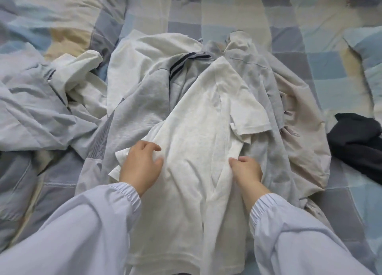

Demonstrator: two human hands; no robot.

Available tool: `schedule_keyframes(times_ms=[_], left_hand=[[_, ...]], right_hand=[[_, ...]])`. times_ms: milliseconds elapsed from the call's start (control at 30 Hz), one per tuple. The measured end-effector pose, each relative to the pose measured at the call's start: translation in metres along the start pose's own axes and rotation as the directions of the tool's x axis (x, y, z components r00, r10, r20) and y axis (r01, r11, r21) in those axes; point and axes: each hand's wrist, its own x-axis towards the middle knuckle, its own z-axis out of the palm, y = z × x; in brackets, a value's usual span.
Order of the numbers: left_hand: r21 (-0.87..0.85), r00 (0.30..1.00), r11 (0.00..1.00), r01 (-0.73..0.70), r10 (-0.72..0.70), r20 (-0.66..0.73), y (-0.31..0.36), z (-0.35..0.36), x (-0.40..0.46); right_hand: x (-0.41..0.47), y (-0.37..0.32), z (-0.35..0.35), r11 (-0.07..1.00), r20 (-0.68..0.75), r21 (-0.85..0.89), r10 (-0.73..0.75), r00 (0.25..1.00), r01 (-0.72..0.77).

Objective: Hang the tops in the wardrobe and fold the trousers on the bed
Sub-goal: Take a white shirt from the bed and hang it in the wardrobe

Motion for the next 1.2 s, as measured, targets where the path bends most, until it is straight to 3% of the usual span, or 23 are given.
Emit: schedule_keyframes(times_ms=[100, 200, 233, 300, 367, 467, 533, 567, 600, 633, 667, 700, 767, 800, 867, 933, 1000, 1033, 1133, 1200], left_hand=[[-0.054, 0.999, 0.998, 0.039, -0.040, -0.022, 0.012, 0.004, 0.018], [-0.075, 0.998, 0.995, 0.060, -0.058, 0.034, 0.022, 0.014, 0.034], [-0.044, 0.996, 0.996, 0.071, -0.069, 0.051, 0.021, 0.018, 0.040], [0.008, 0.994, 0.996, 0.084, -0.084, 0.066, 0.019, 0.021, 0.051], [-0.003, 0.988, 0.994, 0.107, -0.106, 0.116, 0.022, 0.018, 0.057], [0.000, 0.962, 1.000, 0.002, -0.002, 0.272, 0.039, 0.007, 0.051], [-0.046, 0.921, 0.986, -0.159, 0.165, 0.352, 0.055, -0.001, 0.034], [-0.050, 0.886, 0.970, -0.236, 0.236, 0.399, 0.062, -0.003, 0.023], [-0.022, 0.839, 0.951, -0.309, 0.283, 0.466, 0.068, -0.005, 0.011], [0.027, 0.782, 0.920, -0.391, 0.317, 0.537, 0.072, -0.005, -0.002], [0.083, 0.720, 0.872, -0.482, 0.340, 0.604, 0.077, -0.004, -0.016], [0.127, 0.657, 0.818, -0.562, 0.348, 0.668, 0.079, -0.003, -0.030], [0.164, 0.537, 0.729, -0.664, 0.313, 0.783, 0.083, 0.000, -0.052], [0.164, 0.476, 0.703, -0.691, 0.273, 0.836, 0.083, 0.003, -0.060], [0.155, 0.353, 0.682, -0.715, 0.161, 0.922, 0.080, 0.008, -0.071], [0.154, 0.302, 0.686, -0.712, 0.100, 0.948, 0.078, 0.007, -0.077], [0.126, 0.364, 0.763, -0.634, 0.151, 0.919, 0.082, 0.002, -0.073], [0.088, 0.455, 0.835, -0.543, 0.205, 0.867, 0.086, -0.001, -0.067], [-0.077, 0.835, 0.956, -0.282, 0.284, 0.472, 0.103, -0.007, -0.034], [-0.188, 0.912, 0.937, -0.293, 0.333, 0.240, 0.117, -0.011, -0.009]], right_hand=[[-0.006, -0.007, -0.010, 0.974, 0.076, 0.100, -0.210, 0.975, 0.202], [-0.014, -0.003, -0.023, 0.940, 0.293, 0.315, -0.230, 0.928, 0.134], [-0.019, 0.003, -0.027, 0.946, 0.394, 0.297, -0.247, 0.885, 0.131], [-0.027, 0.016, -0.037, 0.965, 0.570, 0.073, -0.248, 0.783, 0.252], [-0.038, 0.025, -0.047, 0.888, 0.730, -0.227, -0.117, 0.673, 0.400], [-0.058, 0.017, -0.062, 0.544, 0.795, -0.577, 0.204, 0.571, 0.609], [-0.073, 0.002, -0.067, 0.371, 0.747, -0.664, 0.328, 0.578, 0.648], [-0.075, -0.006, -0.069, 0.312, 0.697, -0.716, 0.352, 0.624, 0.624], [-0.076, -0.015, -0.072, 0.293, 0.624, -0.780, 0.309, 0.718, 0.552], [-0.073, -0.022, -0.075, 0.318, 0.507, -0.843, 0.203, 0.838, 0.433], [-0.065, -0.027, -0.077, 0.415, 0.351, -0.859, 0.053, 0.935, 0.299], [-0.058, -0.033, -0.080, 0.572, 0.175, -0.793, -0.117, 0.977, 0.211], [-0.041, -0.047, -0.081, 0.823, -0.110, -0.512, -0.346, 0.932, 0.245], [-0.029, -0.049, -0.079, 0.859, -0.168, -0.412, -0.400, 0.901, 0.305], [-0.005, -0.049, -0.074, 0.879, -0.179, -0.333, -0.414, 0.893, 0.341], [0.015, -0.041, -0.068, 0.900, -0.101, -0.314, -0.348, 0.932, 0.302], [0.024, -0.025, -0.063, 0.883, 0.040, -0.343, -0.327, 0.944, 0.320], [0.025, -0.018, -0.061, 0.850, 0.114, -0.385, -0.344, 0.932, 0.360], [0.020, -0.009, -0.060, 0.741, 0.209, -0.461, -0.444, 0.871, 0.488], [0.006, -0.018, -0.069, 0.709, 0.201, -0.433, -0.525, 0.827, 0.556]])
